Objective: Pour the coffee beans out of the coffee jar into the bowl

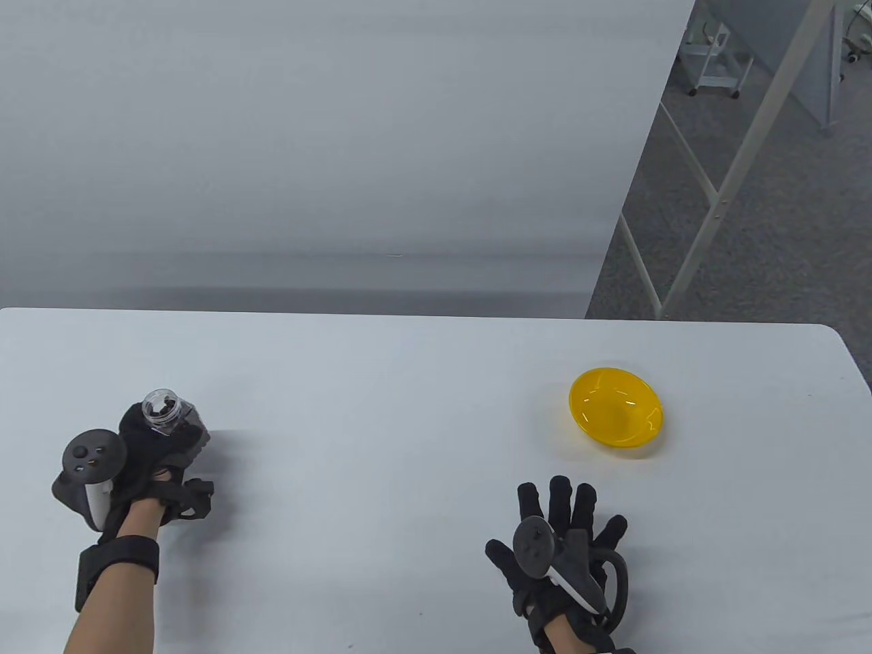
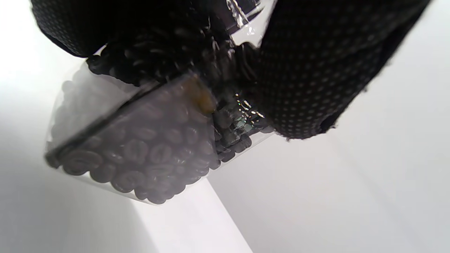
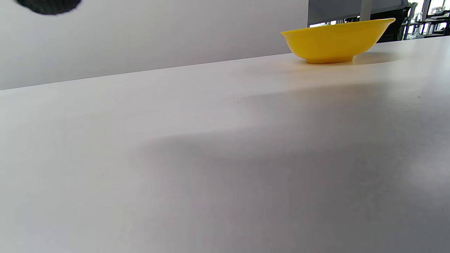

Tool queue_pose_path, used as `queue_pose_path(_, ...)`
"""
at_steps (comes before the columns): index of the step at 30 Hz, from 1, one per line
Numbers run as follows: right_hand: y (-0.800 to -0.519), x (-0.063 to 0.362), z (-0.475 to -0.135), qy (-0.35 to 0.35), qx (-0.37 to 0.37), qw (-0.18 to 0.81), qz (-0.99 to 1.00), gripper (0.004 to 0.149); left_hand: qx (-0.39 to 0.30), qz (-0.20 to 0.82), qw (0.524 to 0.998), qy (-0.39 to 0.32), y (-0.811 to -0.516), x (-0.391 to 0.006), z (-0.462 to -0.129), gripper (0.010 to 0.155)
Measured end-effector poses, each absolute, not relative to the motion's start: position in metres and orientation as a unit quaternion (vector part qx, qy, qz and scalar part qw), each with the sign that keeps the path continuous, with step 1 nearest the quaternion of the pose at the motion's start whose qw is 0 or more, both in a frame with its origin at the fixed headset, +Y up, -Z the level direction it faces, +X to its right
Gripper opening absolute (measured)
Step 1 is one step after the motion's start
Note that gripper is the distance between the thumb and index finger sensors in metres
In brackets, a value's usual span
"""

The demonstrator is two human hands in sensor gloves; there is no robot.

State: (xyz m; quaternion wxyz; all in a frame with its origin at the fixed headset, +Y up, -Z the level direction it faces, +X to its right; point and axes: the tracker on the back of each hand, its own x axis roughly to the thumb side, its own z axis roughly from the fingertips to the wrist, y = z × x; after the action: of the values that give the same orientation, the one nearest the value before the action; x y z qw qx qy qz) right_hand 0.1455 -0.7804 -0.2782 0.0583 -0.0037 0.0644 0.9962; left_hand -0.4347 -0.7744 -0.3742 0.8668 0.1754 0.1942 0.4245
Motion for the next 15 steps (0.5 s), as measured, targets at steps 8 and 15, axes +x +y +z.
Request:
queue_pose_path(8, -0.777, 0.141, -0.278, 0.05, 0.007, 0.065, 0.997, 0.091, 0.188, 0.414, 0.877, 0.155, -0.751, -0.421, -0.363, 0.096)
queue_pose_path(15, -0.774, 0.135, -0.276, 0.04, 0.014, 0.069, 0.997, 0.091, 0.193, 0.41, 0.884, 0.117, -0.73, -0.404, -0.349, 0.096)
